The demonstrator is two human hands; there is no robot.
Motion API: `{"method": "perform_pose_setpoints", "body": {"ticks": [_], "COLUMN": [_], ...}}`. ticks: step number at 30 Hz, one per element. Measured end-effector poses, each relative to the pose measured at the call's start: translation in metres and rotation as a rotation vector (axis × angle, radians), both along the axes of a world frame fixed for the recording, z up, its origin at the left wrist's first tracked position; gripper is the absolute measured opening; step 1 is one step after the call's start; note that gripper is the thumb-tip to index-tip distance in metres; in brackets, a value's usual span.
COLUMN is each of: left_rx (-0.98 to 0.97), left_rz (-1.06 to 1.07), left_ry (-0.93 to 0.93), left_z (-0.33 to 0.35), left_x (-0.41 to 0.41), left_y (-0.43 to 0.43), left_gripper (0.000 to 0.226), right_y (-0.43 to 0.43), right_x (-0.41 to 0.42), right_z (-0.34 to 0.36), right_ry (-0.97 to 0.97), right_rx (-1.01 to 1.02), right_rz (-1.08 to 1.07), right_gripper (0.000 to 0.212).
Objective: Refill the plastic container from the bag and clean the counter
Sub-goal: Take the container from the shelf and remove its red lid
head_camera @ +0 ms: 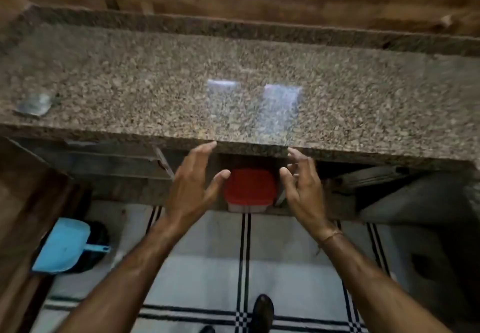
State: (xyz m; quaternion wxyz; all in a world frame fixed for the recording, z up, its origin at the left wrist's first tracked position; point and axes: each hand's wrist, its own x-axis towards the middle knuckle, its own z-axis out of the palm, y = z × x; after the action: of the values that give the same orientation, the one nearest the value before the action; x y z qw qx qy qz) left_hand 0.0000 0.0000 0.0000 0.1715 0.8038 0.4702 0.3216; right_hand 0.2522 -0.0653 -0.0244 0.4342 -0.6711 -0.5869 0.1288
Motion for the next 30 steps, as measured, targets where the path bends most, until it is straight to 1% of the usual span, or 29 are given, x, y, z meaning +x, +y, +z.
{"method": "perform_pose_setpoints", "body": {"ticks": [4, 7, 9, 11, 14, 16, 18, 19, 21, 22, 23, 25, 26, 27, 28, 29, 30], "left_rx": [-0.249, -0.377, -0.442, -0.509, -0.615, -0.692, -0.74, -0.774, -0.868, -0.916, -0.947, -0.934, -0.917, -0.903, -0.895, -0.893, -0.897], "left_rz": [0.062, 0.086, 0.107, 0.128, 0.195, 0.203, 0.193, 0.193, 0.194, 0.182, 0.172, 0.181, 0.198, 0.213, 0.23, 0.247, 0.272], "left_ry": [0.049, 0.024, 0.054, 0.07, 0.013, -0.003, -0.03, -0.063, -0.137, -0.184, -0.226, -0.278, -0.298, -0.329, -0.348, -0.372, -0.382], "left_z": [-0.112, -0.208, -0.275, -0.341, -0.429, -0.48, -0.528, -0.552, -0.593, -0.61, -0.623, -0.642, -0.647, -0.651, -0.65, -0.646, -0.642], "left_x": [0.02, 0.034, 0.041, 0.049, 0.059, 0.067, 0.073, 0.075, 0.081, 0.085, 0.089, 0.095, 0.097, 0.096, 0.095, 0.093, 0.091], "left_y": [0.019, 0.04, 0.057, 0.077, 0.113, 0.138, 0.163, 0.175, 0.194, 0.199, 0.203, 0.209, 0.211, 0.213, 0.214, 0.214, 0.213], "left_gripper": [0.065, 0.066, 0.065, 0.07, 0.071, 0.072, 0.076, 0.086, 0.105, 0.105, 0.099, 0.087, 0.08, 0.074, 0.07, 0.069, 0.068], "right_y": [0.03, 0.051, 0.063, 0.081, 0.119, 0.148, 0.175, 0.188, 0.204, 0.21, 0.214, 0.218, 0.218, 0.217, 0.212, 0.206, 0.201], "right_x": [0.012, 0.025, 0.032, 0.038, 0.049, 0.062, 0.074, 0.081, 0.091, 0.097, 0.1, 0.109, 0.115, 0.118, 0.115, 0.109, 0.103], "right_z": [-0.103, -0.203, -0.274, -0.339, -0.424, -0.475, -0.519, -0.54, -0.574, -0.593, -0.605, -0.623, -0.63, -0.633, -0.626, -0.615, -0.602], "right_ry": [0.007, -0.01, 0.002, 0.008, 0.038, 0.048, 0.039, 0.055, 0.116, 0.145, 0.182, 0.296, 0.368, 0.433, 0.493, 0.536, 0.558], "right_rx": [-0.197, -0.313, -0.408, -0.479, -0.578, -0.611, -0.658, -0.687, -0.726, -0.725, -0.712, -0.677, -0.647, -0.623, -0.611, -0.596, -0.587], "right_rz": [-0.019, -0.021, -0.033, -0.068, -0.103, -0.121, -0.167, -0.203, -0.264, -0.28, -0.287, -0.31, -0.312, -0.293, -0.276, -0.27, -0.27], "right_gripper": [0.047, 0.048, 0.051, 0.057, 0.063, 0.07, 0.082, 0.091, 0.097, 0.098, 0.103, 0.123, 0.129, 0.13, 0.126, 0.115, 0.097]}}
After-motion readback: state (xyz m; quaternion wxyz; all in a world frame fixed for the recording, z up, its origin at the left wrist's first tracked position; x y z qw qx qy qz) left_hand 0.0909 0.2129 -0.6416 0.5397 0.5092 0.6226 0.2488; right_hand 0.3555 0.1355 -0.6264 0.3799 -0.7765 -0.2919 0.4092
